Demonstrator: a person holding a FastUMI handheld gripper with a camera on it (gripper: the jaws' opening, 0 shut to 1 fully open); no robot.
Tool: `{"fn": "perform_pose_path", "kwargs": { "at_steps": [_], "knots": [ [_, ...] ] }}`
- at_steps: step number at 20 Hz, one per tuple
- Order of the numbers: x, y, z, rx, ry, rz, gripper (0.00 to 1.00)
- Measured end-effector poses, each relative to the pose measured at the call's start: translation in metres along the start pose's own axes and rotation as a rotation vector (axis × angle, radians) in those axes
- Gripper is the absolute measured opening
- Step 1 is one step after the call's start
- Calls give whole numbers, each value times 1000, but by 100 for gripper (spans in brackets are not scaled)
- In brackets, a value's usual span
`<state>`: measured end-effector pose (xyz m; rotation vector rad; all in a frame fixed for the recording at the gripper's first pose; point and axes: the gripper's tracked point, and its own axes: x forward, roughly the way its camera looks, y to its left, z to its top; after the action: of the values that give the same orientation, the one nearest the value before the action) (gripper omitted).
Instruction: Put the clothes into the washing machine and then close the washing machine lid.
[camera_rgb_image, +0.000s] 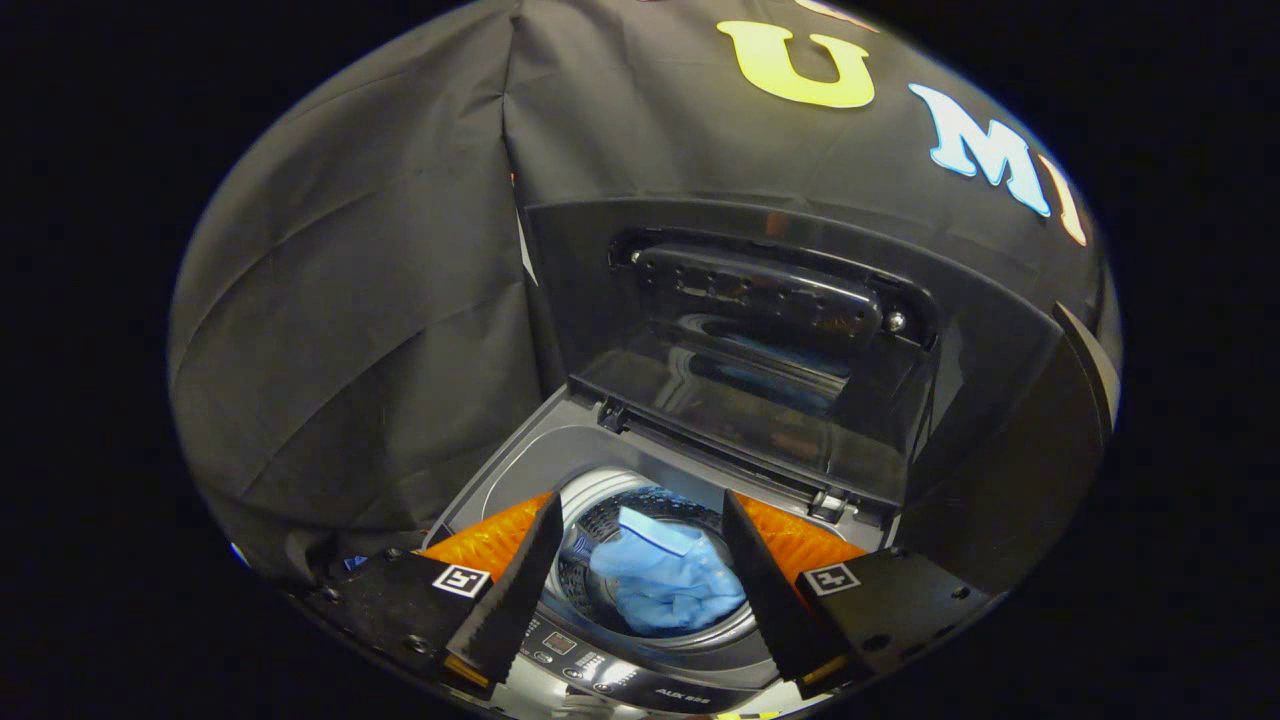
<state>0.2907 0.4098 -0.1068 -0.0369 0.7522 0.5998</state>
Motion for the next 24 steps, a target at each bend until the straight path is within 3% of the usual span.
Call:
{"fn": "perform_pose_path", "kwargs": {
  "at_steps": [9, 24],
  "knots": [
    [-27, -3, 35, 11, -71, 5, 98],
    [-89, -62, 169, 95, -262, -56, 98]
  ]
}}
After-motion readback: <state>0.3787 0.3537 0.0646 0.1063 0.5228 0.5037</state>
